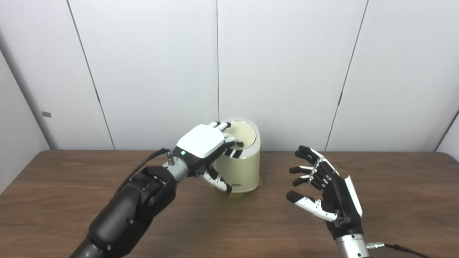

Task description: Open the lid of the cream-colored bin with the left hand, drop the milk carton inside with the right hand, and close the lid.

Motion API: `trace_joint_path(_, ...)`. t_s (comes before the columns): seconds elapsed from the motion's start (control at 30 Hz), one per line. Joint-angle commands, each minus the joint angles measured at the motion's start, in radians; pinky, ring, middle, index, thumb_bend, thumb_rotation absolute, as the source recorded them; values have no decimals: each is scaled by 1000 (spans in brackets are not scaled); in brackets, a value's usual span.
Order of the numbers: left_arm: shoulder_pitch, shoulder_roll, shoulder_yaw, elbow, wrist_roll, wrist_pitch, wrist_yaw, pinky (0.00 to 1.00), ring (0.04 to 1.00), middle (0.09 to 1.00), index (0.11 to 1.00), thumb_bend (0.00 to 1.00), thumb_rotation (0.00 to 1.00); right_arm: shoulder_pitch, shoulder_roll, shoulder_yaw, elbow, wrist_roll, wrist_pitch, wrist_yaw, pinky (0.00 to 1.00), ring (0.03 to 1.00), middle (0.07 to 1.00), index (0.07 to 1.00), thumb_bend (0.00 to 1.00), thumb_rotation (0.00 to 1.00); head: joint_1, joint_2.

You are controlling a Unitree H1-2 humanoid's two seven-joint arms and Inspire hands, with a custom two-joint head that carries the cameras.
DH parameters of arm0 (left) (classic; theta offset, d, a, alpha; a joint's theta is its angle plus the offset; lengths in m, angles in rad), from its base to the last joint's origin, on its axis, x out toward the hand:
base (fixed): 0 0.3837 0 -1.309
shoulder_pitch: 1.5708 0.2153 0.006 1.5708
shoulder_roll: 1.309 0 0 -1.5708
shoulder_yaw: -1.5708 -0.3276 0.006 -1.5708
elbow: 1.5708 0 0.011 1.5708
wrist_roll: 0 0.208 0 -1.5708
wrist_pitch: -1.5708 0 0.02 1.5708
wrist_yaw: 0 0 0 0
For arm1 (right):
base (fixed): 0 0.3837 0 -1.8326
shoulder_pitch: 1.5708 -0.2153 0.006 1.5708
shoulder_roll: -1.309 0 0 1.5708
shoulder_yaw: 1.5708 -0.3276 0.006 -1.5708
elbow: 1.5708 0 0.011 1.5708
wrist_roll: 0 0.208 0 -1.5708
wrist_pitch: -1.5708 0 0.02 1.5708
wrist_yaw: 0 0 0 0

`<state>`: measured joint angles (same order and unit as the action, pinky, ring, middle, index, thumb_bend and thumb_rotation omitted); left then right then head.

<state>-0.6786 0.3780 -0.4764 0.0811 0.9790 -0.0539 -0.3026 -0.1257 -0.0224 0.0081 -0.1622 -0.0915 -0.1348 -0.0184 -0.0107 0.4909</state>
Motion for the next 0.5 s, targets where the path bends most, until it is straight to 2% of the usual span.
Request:
trace_joint_path(0.0,-16,15,-16,-5,54,0,4,1000,1000,844,832,946,297,-28,5,3,-41,9,-11,1,478,644,806,798,750,399,-2,4)
trace_joint_path(0.23,-1,13,-51,-14,136,-11,-2,1000,1000,835,823,978,297,-28,8,3,-53,5,3,-2,467,637,807,800,752,409,-3,11)
trace_joint_path(0.47,12,16,-69,-46,136,-2,-112,1000,1000,767,744,992,313,-33,2,-2,-38,-9,-17,-8,462,625,796,800,767,443,-3,20)
